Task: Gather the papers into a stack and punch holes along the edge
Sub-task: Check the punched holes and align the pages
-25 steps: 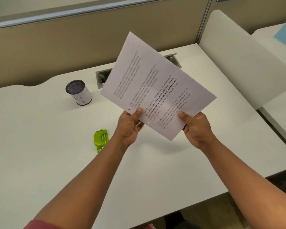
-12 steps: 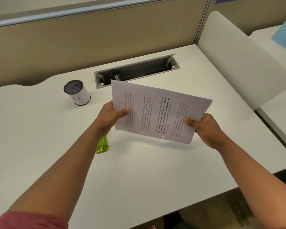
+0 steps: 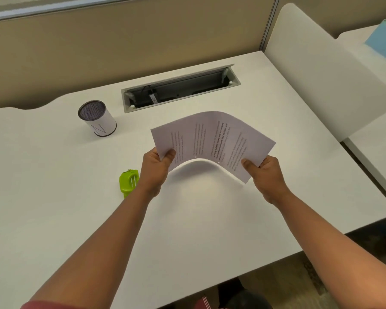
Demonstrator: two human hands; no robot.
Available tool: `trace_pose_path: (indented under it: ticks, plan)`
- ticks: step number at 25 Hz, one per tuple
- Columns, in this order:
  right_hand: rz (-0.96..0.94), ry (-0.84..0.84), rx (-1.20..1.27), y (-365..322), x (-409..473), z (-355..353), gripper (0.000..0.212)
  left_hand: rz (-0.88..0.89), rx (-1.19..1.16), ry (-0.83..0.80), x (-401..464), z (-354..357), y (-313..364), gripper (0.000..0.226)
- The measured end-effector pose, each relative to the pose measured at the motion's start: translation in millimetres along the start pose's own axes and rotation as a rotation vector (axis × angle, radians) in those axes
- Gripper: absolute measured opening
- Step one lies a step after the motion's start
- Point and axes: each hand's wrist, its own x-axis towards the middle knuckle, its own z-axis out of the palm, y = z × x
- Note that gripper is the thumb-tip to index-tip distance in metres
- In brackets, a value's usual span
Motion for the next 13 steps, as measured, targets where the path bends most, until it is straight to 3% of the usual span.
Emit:
trace_pose_path:
  ticks: [13]
  plan:
    - [0.036,0.053,-0.037,8.9,-5.1,8.8,0.022,-0.021,-0.002,-0.009,-4.2,-2.3,-19.2,0.02]
